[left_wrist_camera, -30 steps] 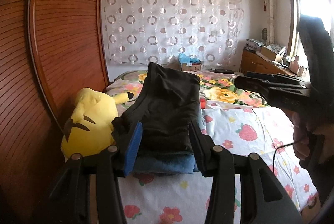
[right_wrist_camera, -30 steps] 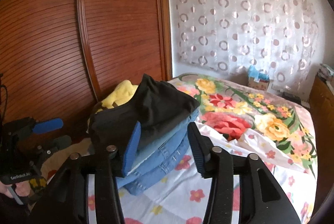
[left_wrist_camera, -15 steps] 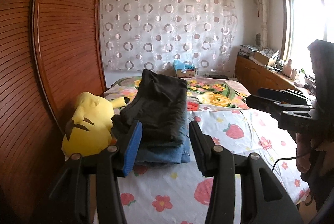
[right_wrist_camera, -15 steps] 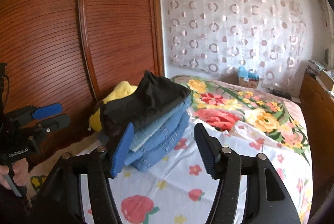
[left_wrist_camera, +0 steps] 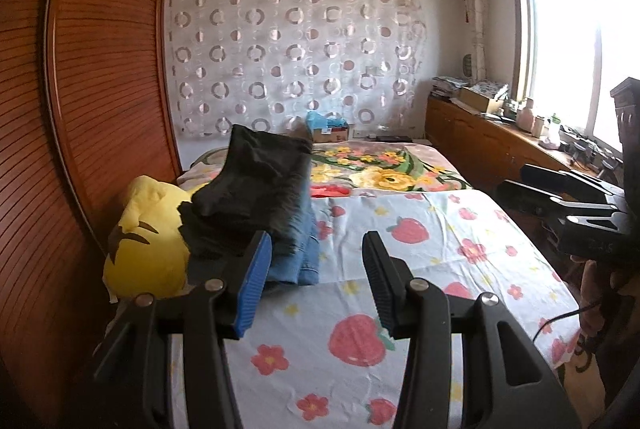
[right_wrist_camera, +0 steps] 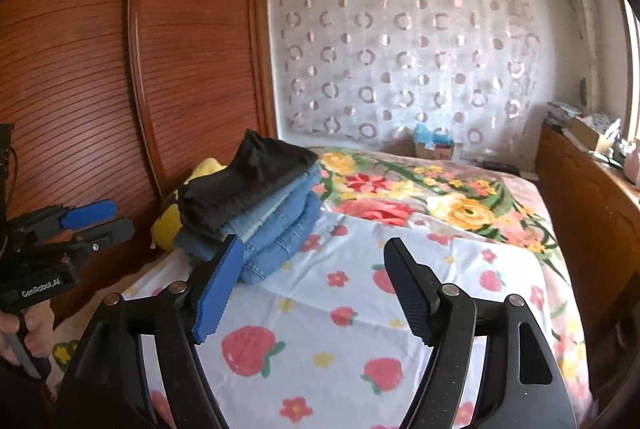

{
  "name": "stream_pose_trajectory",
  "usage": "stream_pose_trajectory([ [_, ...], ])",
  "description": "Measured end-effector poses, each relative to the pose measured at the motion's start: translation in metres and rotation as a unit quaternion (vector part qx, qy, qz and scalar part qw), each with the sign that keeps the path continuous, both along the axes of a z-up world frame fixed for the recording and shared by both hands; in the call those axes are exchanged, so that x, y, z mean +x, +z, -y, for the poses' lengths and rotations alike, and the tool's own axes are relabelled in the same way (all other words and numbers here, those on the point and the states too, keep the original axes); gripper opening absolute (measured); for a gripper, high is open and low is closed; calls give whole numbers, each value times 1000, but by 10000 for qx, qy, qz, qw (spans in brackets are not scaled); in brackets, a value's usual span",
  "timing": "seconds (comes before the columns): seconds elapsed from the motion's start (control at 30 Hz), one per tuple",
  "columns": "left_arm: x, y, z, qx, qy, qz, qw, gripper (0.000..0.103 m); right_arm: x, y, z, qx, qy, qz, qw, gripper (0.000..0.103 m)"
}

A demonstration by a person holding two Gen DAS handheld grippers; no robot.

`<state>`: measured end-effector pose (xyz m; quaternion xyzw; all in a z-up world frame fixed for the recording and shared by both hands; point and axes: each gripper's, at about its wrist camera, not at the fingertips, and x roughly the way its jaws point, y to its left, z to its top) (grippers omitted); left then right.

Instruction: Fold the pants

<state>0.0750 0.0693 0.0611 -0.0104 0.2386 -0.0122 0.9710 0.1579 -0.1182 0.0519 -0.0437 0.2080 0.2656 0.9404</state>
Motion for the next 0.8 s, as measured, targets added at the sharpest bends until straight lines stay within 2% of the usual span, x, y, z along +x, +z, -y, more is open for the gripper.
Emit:
stream_pose_trajectory([
  [0.07,-3,1,8,-8,-60,16,10000,47,-8,-1,9,-17,-107,16,9999,82],
  [0.43,-8,8,51,57,-370,56,9993,47,-44,-1,61,22,-654,56,9978,82],
  [0.8,-10,11,77,56,-557,28,9984,47,-51,-13,101,85,-1173,-54,9930,83],
])
